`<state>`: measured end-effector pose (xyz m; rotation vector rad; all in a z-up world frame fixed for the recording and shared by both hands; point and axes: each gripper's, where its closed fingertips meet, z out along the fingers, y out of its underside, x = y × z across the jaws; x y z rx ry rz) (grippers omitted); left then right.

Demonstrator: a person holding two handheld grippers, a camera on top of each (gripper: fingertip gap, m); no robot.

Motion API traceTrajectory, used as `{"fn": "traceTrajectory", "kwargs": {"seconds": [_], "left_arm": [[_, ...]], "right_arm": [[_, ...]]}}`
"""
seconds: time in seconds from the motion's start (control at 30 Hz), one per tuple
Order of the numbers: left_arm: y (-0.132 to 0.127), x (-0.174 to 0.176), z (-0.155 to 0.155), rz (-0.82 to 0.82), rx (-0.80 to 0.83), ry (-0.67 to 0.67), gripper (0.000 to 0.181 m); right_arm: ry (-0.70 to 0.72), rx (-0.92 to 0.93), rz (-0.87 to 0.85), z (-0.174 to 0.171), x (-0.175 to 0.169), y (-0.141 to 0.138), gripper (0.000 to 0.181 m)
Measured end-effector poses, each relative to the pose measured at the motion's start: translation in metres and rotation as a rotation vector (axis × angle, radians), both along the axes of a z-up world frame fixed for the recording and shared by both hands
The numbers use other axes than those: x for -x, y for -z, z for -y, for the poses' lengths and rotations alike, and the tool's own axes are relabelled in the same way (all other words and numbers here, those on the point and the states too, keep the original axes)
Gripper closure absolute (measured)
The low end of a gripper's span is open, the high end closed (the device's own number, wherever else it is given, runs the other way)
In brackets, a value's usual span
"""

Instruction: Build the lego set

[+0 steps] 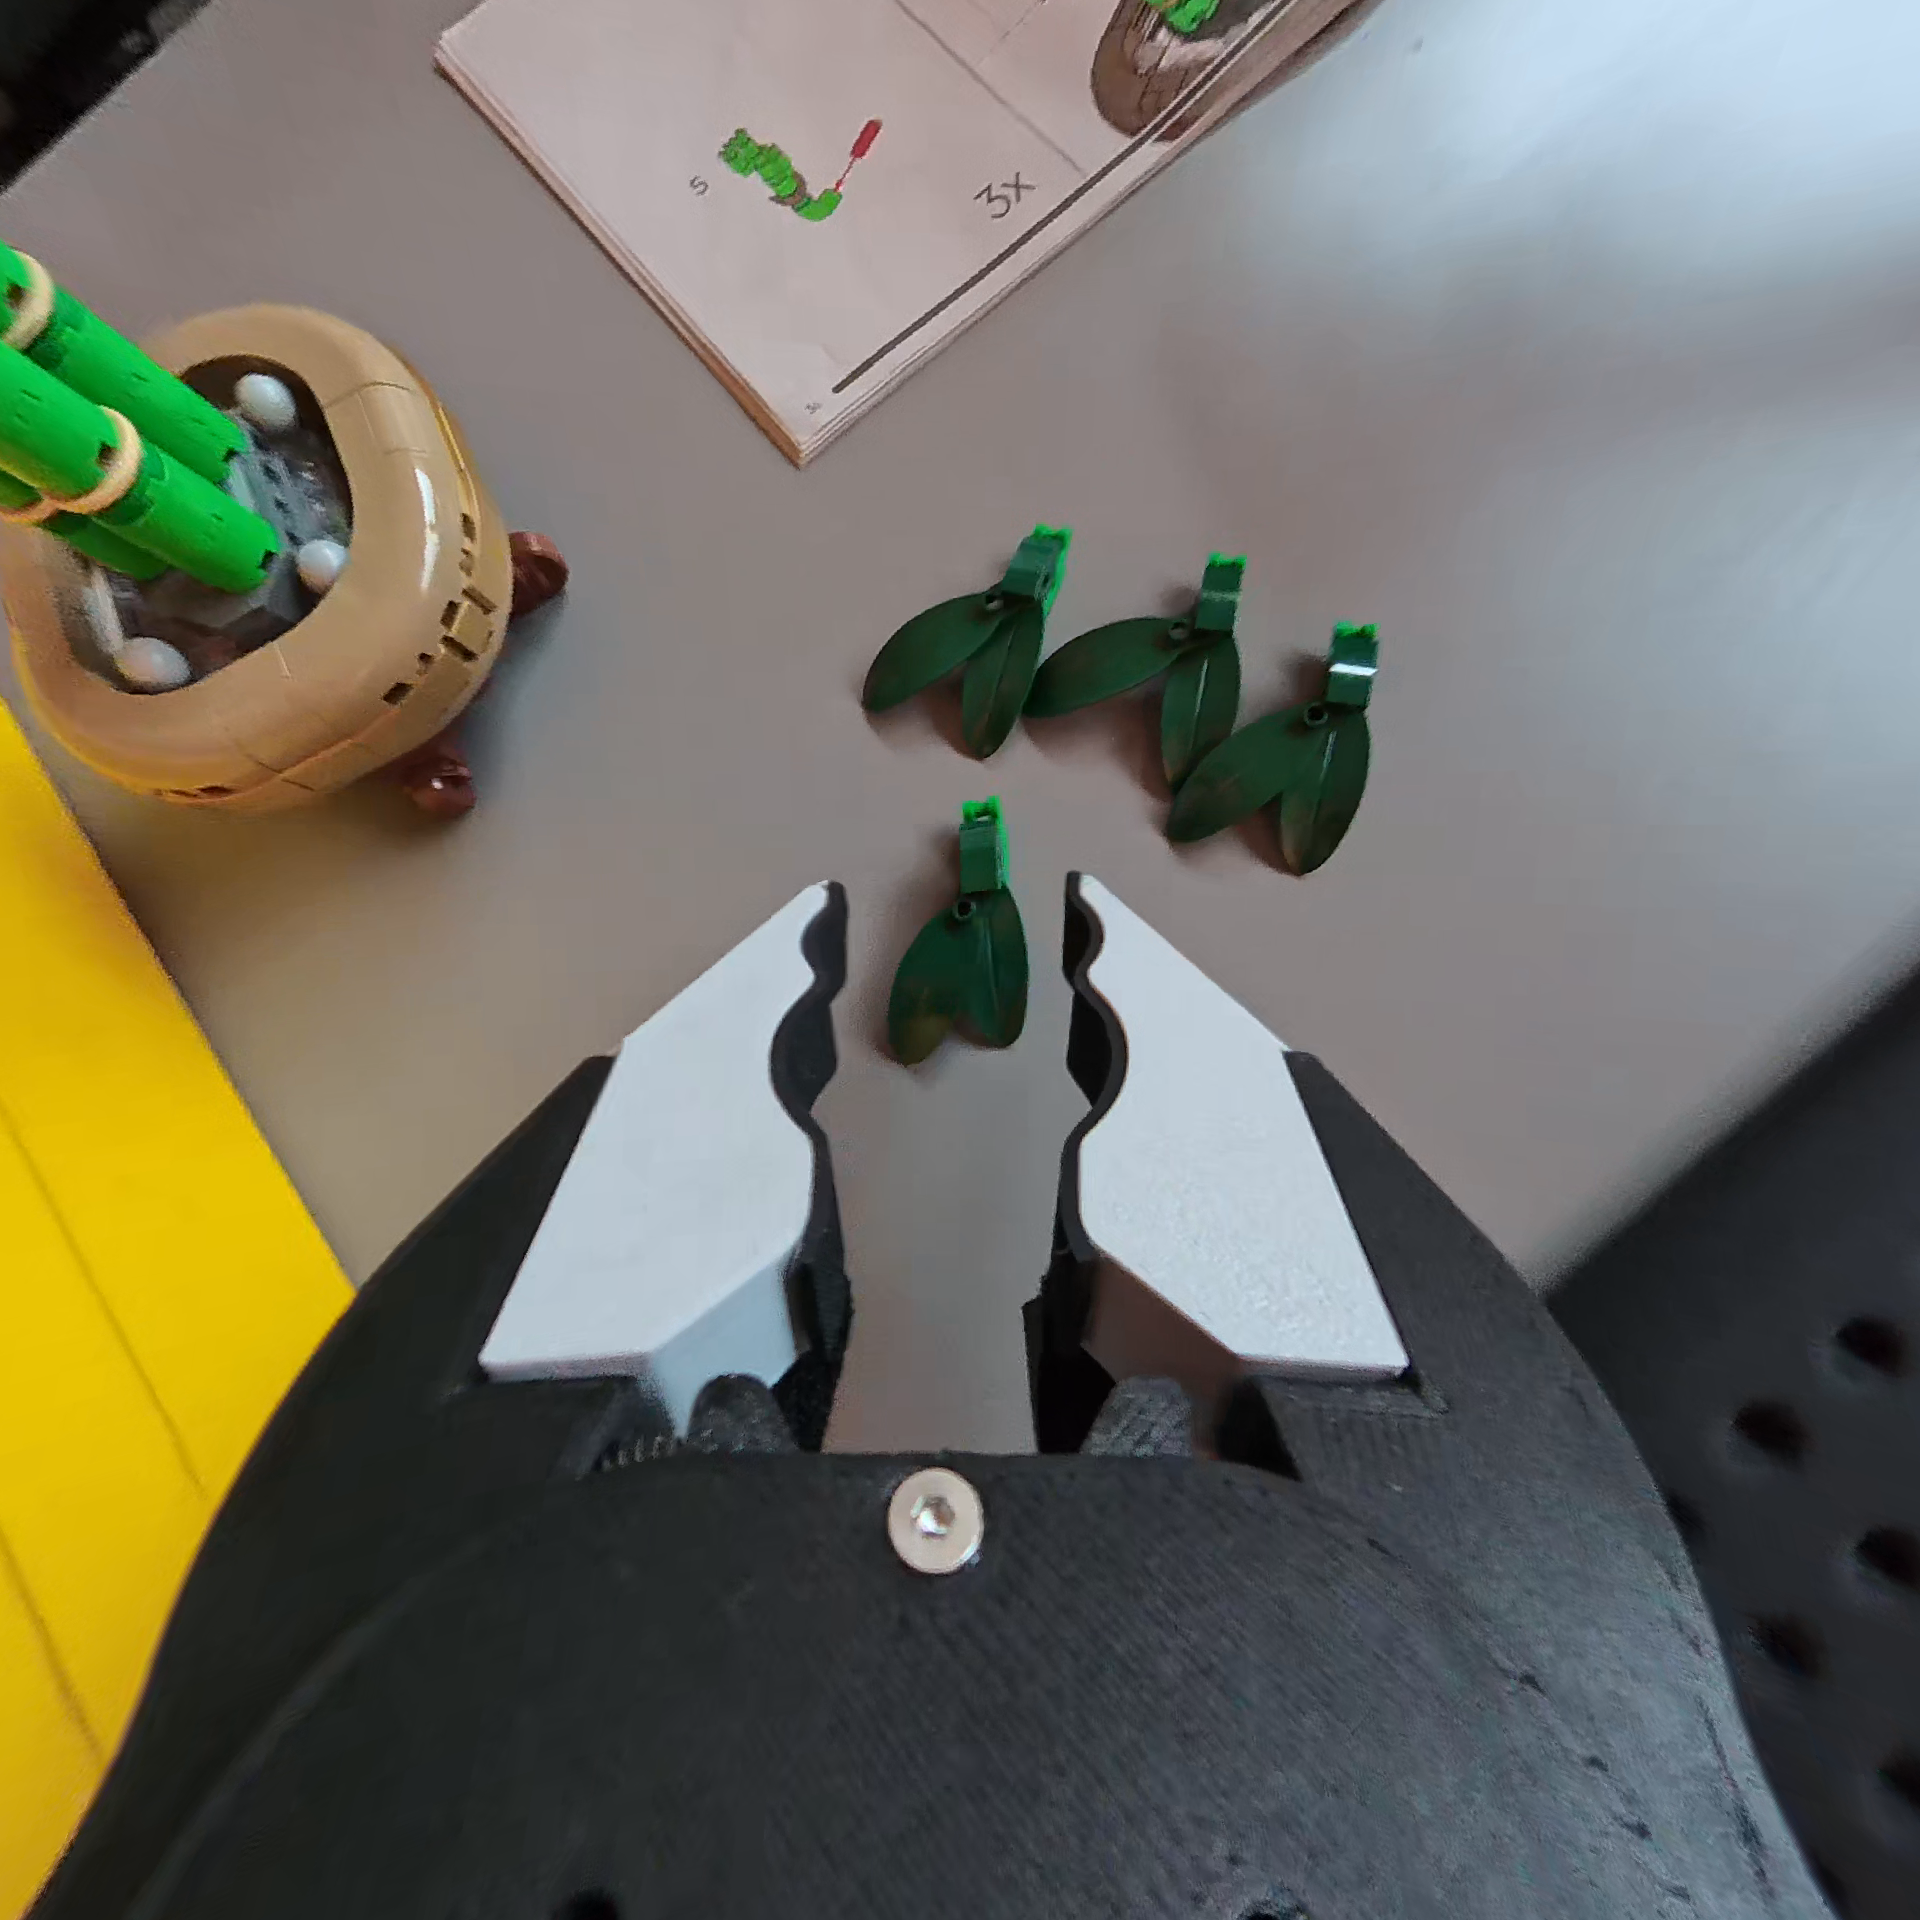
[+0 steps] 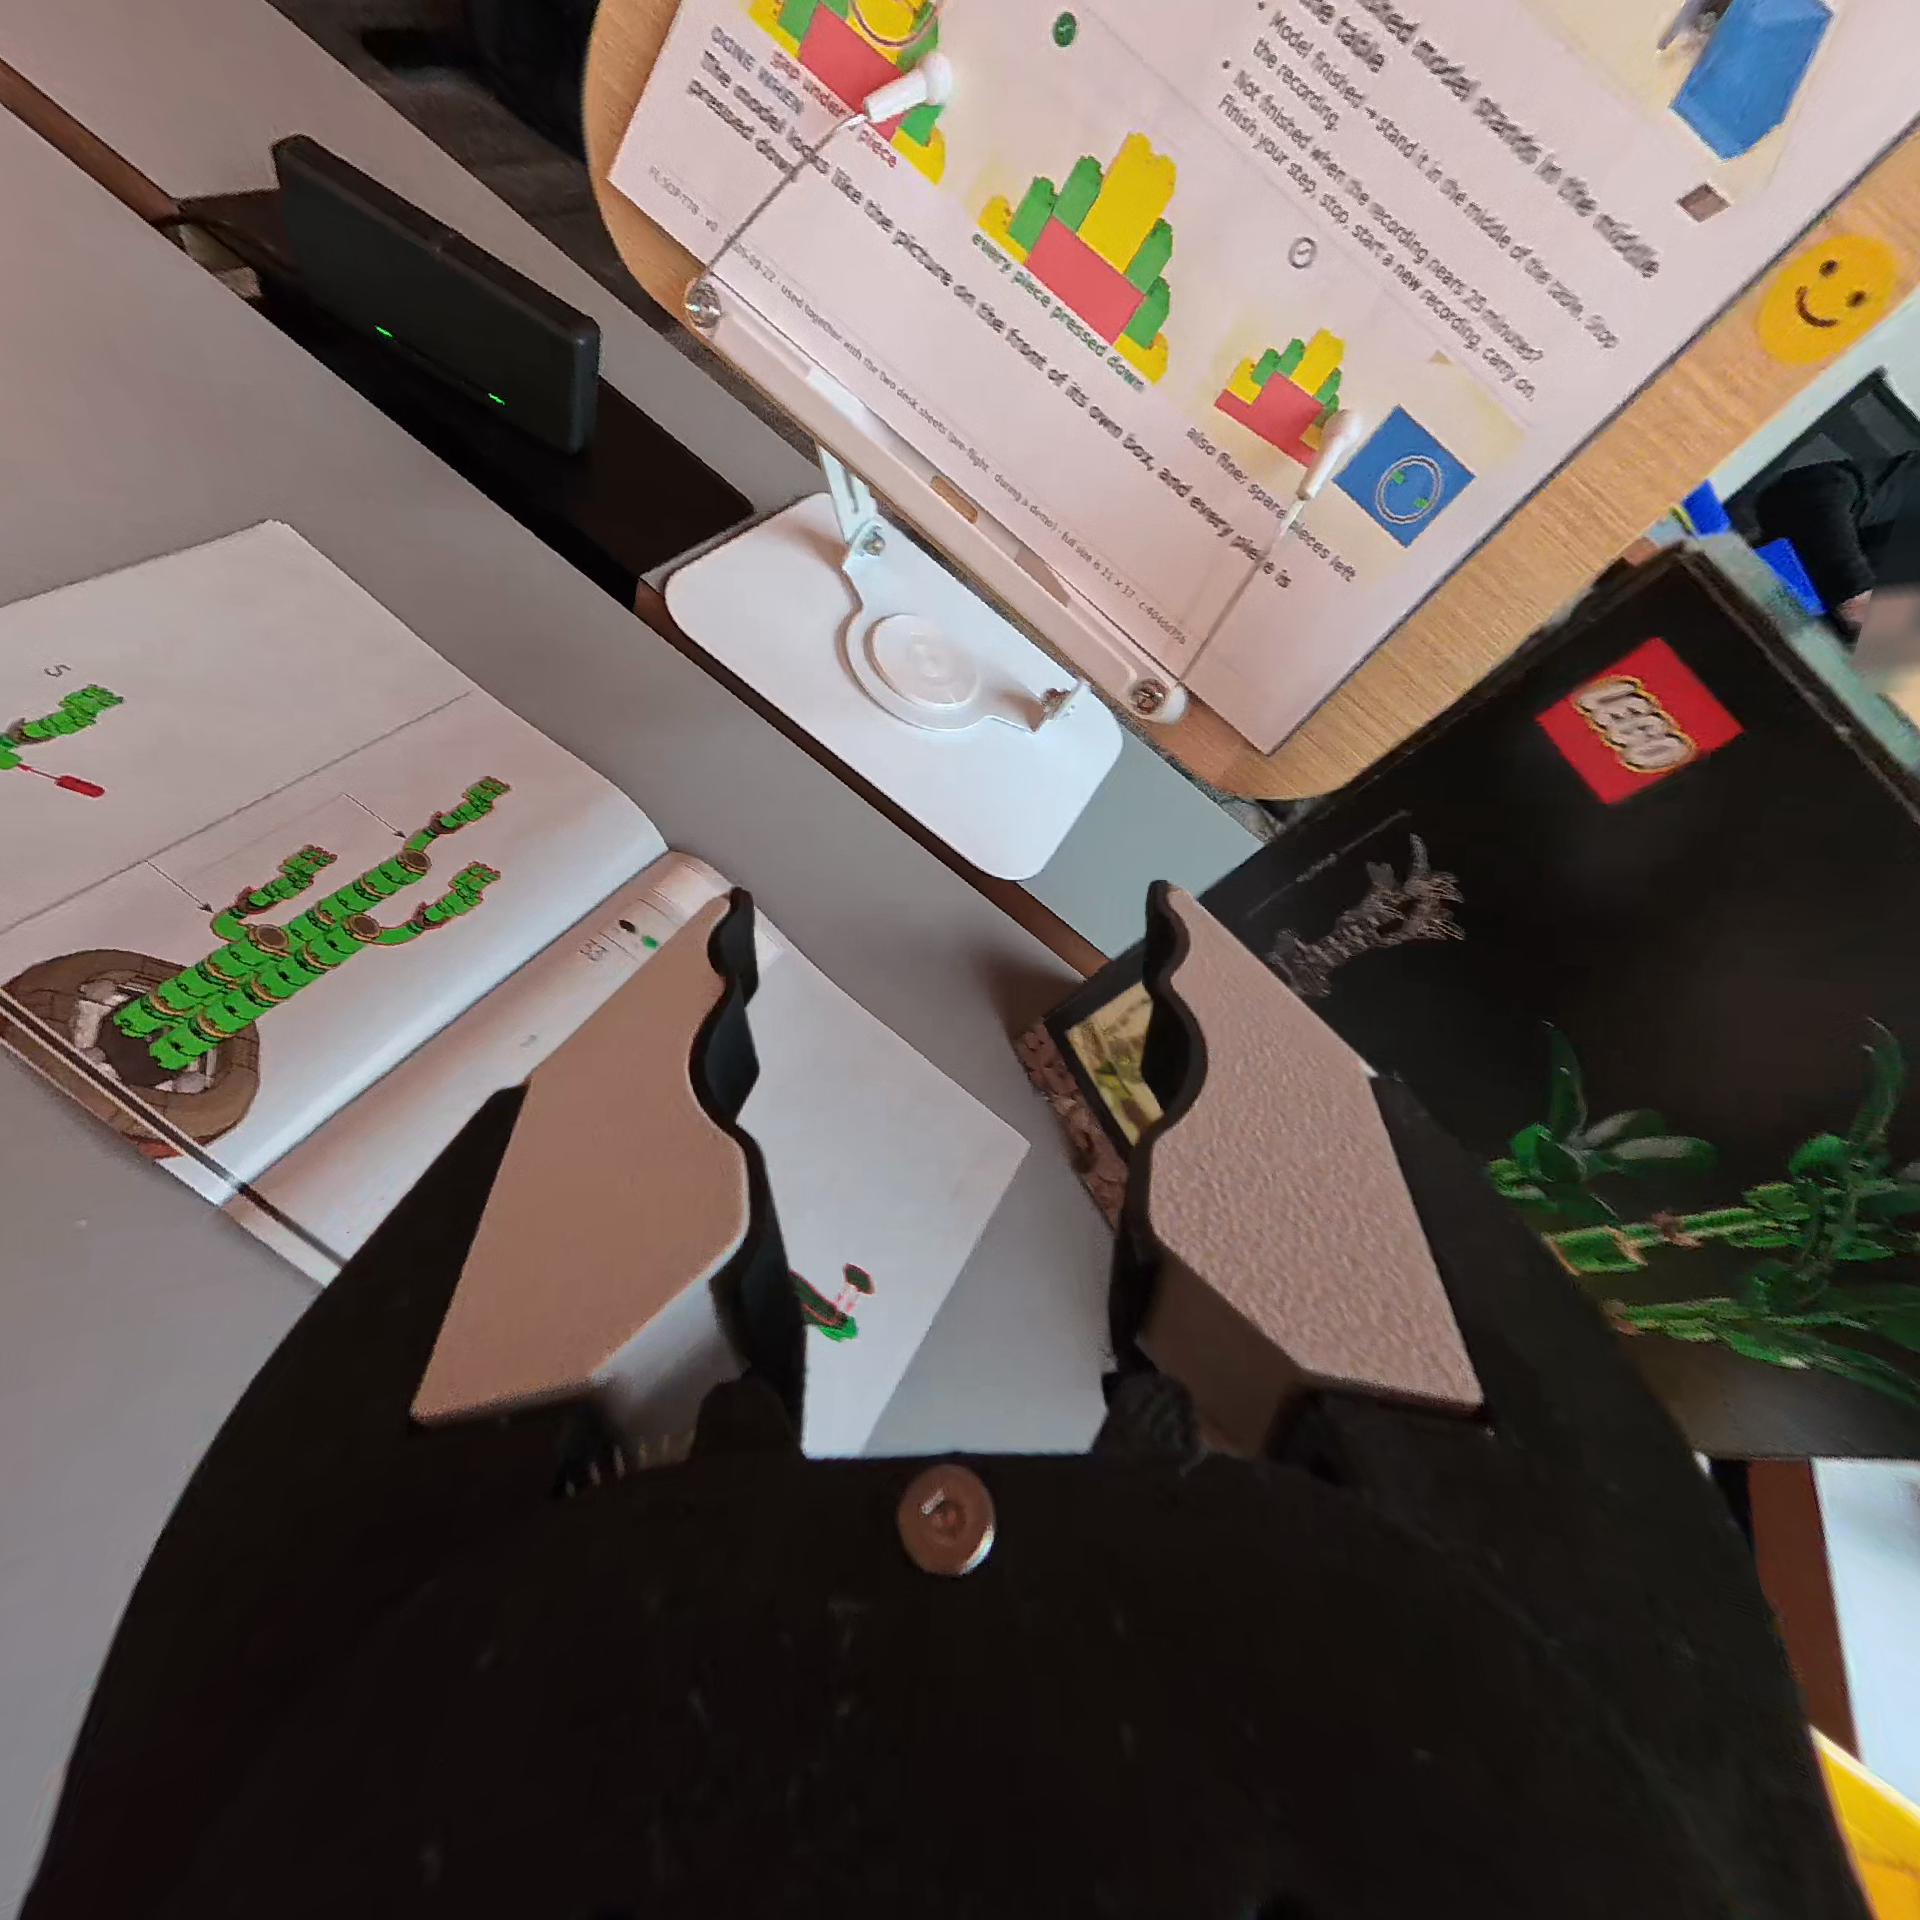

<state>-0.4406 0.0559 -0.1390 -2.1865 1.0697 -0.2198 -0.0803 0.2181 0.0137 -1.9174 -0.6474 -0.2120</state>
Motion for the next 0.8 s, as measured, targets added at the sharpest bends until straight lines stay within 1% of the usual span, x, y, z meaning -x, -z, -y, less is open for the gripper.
{"fn": "traceTrajectory", "kwargs": {"seconds": [0.03,0.17,0.27,0.33,0.47,0.57,0.8], "left_arm": [[0.001,0.001,0.000,-0.014,-0.007,0.005,0.138],[0.007,-0.004,0.003,-0.011,0.015,0.041,0.137],[0.014,0.000,0.003,-0.083,0.016,0.040,0.135],[0.018,0.004,0.004,-0.138,-0.004,0.040,0.136],[0.020,0.008,0.006,-0.131,-0.009,0.013,0.138],[0.021,0.010,0.006,-0.113,0.003,0.009,0.142],[0.023,0.014,0.012,-0.062,0.121,0.041,0.153]], "right_arm": [[0.014,-0.003,0.002,0.001,-0.008,-0.003,0.107],[0.055,-0.027,-0.058,0.012,-0.039,-0.021,0.107],[0.102,-0.058,-0.121,0.019,-0.063,-0.035,0.107],[0.108,-0.069,-0.166,0.022,-0.072,-0.041,0.107],[0.107,-0.085,-0.198,0.024,-0.078,-0.046,0.107],[0.094,-0.077,-0.204,0.024,-0.076,-0.044,0.107],[0.057,-0.068,-0.215,0.024,-0.068,-0.043,0.107]]}}
